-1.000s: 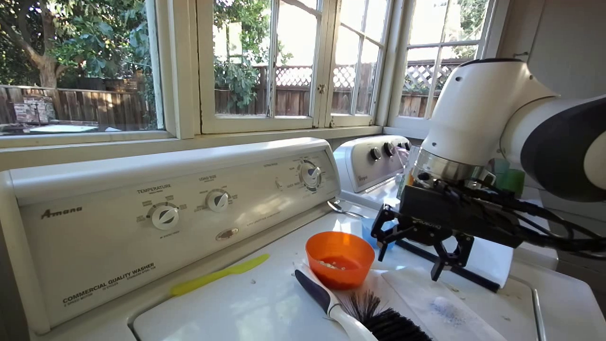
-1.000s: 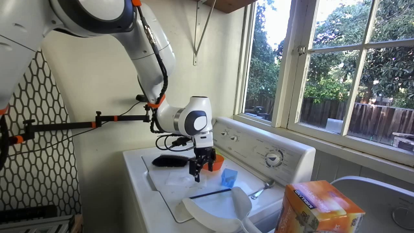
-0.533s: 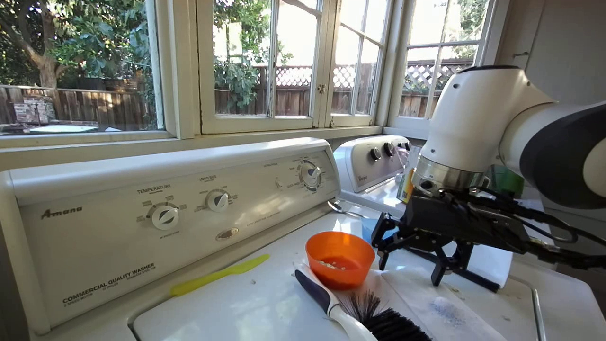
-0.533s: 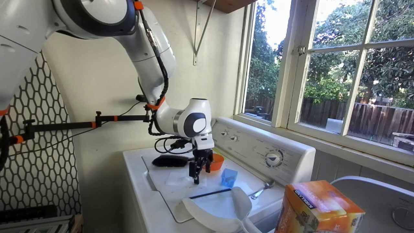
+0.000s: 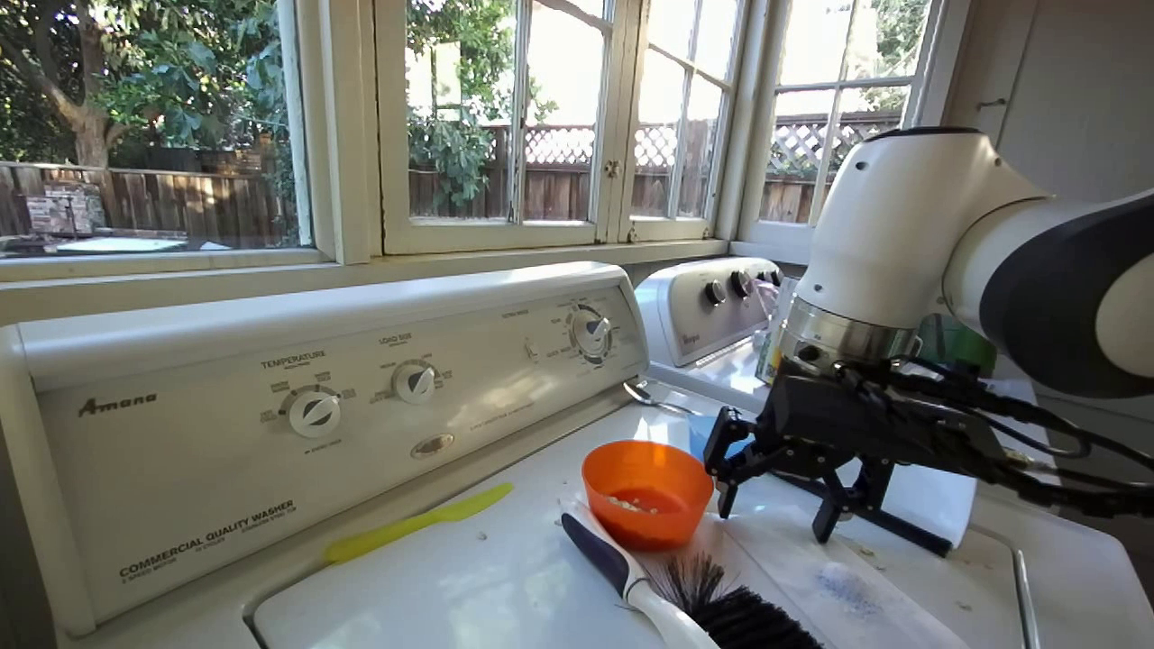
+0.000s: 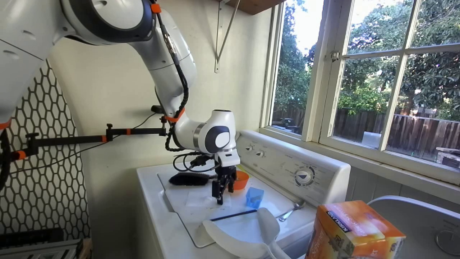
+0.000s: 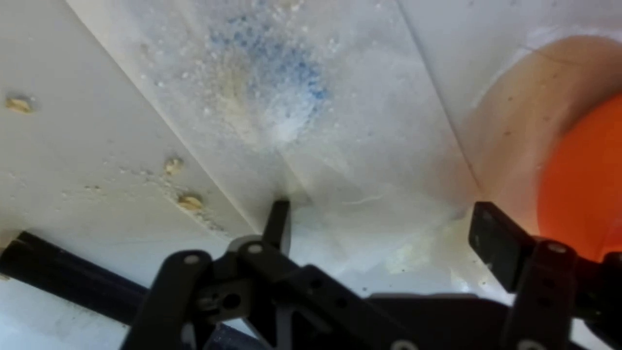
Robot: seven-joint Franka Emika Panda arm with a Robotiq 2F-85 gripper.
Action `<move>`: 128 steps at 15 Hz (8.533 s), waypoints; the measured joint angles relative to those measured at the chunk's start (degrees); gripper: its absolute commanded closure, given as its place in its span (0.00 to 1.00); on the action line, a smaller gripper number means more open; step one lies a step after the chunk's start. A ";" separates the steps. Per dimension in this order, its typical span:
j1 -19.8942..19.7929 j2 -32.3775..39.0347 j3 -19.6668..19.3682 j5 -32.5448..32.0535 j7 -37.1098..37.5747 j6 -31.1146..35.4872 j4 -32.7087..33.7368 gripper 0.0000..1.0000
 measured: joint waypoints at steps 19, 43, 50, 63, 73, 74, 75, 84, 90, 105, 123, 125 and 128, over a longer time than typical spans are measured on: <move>0.22 -0.47 -0.80 0.82 -2.85 -0.59 0.70 0.59; 2.10 -3.81 -2.77 -3.45 -0.54 -5.63 0.33 0.32; 2.09 -4.75 -0.80 -3.49 -0.52 -5.59 -0.90 0.00; 3.80 -6.99 0.71 -4.53 9.99 -4.87 -6.46 0.00; 3.54 -15.78 1.44 -11.26 14.89 0.92 -17.48 0.00; 3.19 -16.70 1.92 -11.27 14.68 1.44 -18.69 0.00; 2.77 -17.48 2.49 -11.26 13.99 1.91 -19.78 0.00; 0.73 -18.72 3.98 -11.69 1.56 6.63 -25.31 0.00; 0.40 -18.50 2.39 -16.90 -0.88 8.70 -25.08 0.00; -1.70 -13.42 3.56 -14.19 -19.50 13.74 -23.77 0.10; -4.78 -12.63 6.14 -7.47 -28.69 13.77 -22.03 1.00; -5.21 -12.65 6.76 -6.47 -30.14 13.77 -21.99 1.00; -6.60 -12.73 8.85 -3.76 -34.81 13.46 -21.97 1.00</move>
